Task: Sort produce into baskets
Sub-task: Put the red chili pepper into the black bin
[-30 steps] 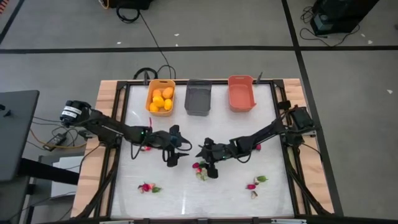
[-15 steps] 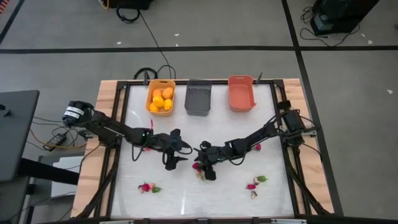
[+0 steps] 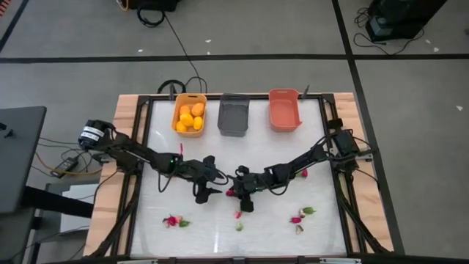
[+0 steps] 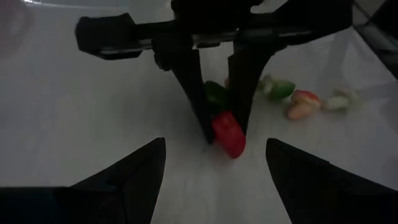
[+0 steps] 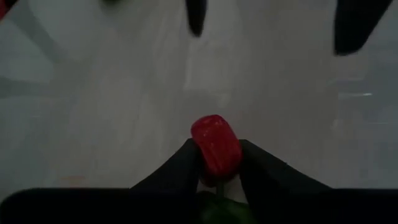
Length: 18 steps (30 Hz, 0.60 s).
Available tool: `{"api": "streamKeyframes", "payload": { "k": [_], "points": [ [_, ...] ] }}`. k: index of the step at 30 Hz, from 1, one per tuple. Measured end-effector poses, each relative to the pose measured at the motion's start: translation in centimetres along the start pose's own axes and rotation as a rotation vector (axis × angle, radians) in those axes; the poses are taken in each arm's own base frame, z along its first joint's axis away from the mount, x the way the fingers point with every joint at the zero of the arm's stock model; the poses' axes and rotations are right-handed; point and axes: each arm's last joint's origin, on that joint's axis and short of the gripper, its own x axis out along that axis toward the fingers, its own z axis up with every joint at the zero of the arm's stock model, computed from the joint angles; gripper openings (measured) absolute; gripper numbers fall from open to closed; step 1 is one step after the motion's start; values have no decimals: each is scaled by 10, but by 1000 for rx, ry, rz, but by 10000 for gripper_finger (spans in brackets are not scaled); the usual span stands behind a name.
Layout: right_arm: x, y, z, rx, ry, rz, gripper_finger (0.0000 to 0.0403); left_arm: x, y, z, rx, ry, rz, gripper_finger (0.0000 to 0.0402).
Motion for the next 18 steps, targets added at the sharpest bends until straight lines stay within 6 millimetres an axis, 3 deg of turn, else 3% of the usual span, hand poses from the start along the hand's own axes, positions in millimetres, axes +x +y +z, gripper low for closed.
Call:
{"api": "streamKeyframes", "payload": {
  "k": [9,15,18],
  "points": [
    [-20,-4,28,101,-130,-63,103,1,-1,0,68,-11,0,284],
    [-33,-9,41,223,-135,75,103,0,-11,2,276,-50,110,268],
    [-33,-13,35,277,-84,158,103,0,-16,3,344,-74,145,254]
  ]
}}
